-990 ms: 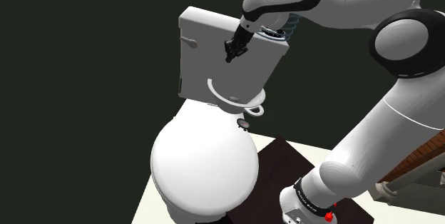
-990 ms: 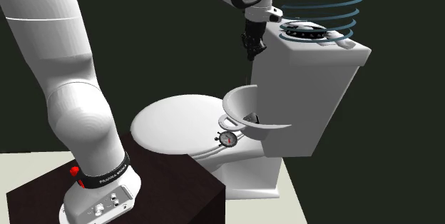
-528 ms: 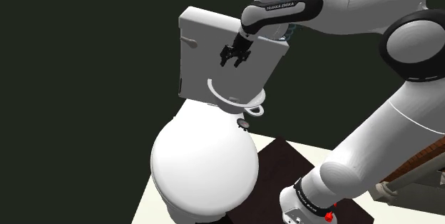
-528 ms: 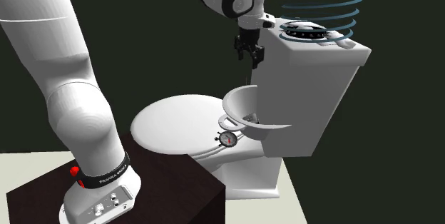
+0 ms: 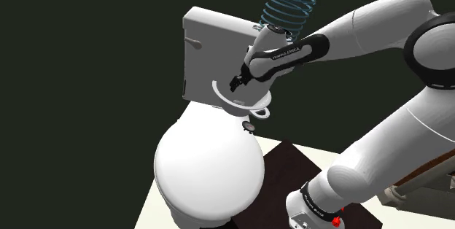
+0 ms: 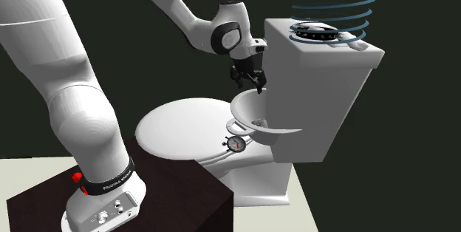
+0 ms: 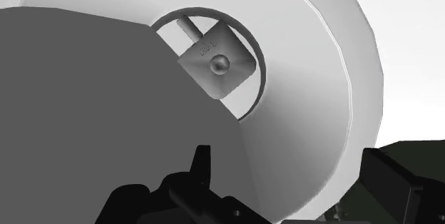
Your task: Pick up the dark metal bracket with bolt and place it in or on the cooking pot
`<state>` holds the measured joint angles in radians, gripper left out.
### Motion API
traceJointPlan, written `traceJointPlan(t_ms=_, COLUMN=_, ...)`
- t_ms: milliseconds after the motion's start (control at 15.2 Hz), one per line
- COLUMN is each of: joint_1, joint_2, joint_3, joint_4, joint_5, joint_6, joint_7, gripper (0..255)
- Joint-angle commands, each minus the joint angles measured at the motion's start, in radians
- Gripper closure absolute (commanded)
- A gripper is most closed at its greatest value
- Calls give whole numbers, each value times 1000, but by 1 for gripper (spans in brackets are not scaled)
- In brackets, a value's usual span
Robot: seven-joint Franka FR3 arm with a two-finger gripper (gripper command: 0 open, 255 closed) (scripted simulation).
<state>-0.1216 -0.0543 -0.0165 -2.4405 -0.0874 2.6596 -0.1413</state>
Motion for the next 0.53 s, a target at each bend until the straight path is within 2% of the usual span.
traceJointPlan(t_ms=0, joint_1=-17, joint_2=7, joint_3=0, joint_4=-80, joint_5=-127, joint_6=122, joint_7=24, gripper=0)
traceJointPlan(t_ms=132, joint_1=-54, joint_2=33, joint_3=-5, joint_4=-137, joint_5=-323, joint_6=236, joint_7=106, gripper=0)
traceJointPlan(t_ms=198, joint_1=-77, joint_2=52, joint_3=-14, joint_4=-154, joint_5=-468, joint_6=288, joint_7=185, gripper=0)
traceJointPlan(t_ms=264, joint_1=-99, joint_2=77, joint_3=-32, joint_4=-158, joint_5=-656, joint_6=334, joint_7=301, gripper=0)
traceJointPlan(t_ms=330, joint_1=-110, joint_2=107, joint_3=-65, joint_4=-147, joint_5=-885, joint_6=370, joint_7=455, gripper=0)
traceJointPlan(t_ms=462, joint_1=-69, joint_2=178, joint_3=-173, joint_4=-81, joint_5=-1400, joint_6=414, joint_7=845, gripper=0)
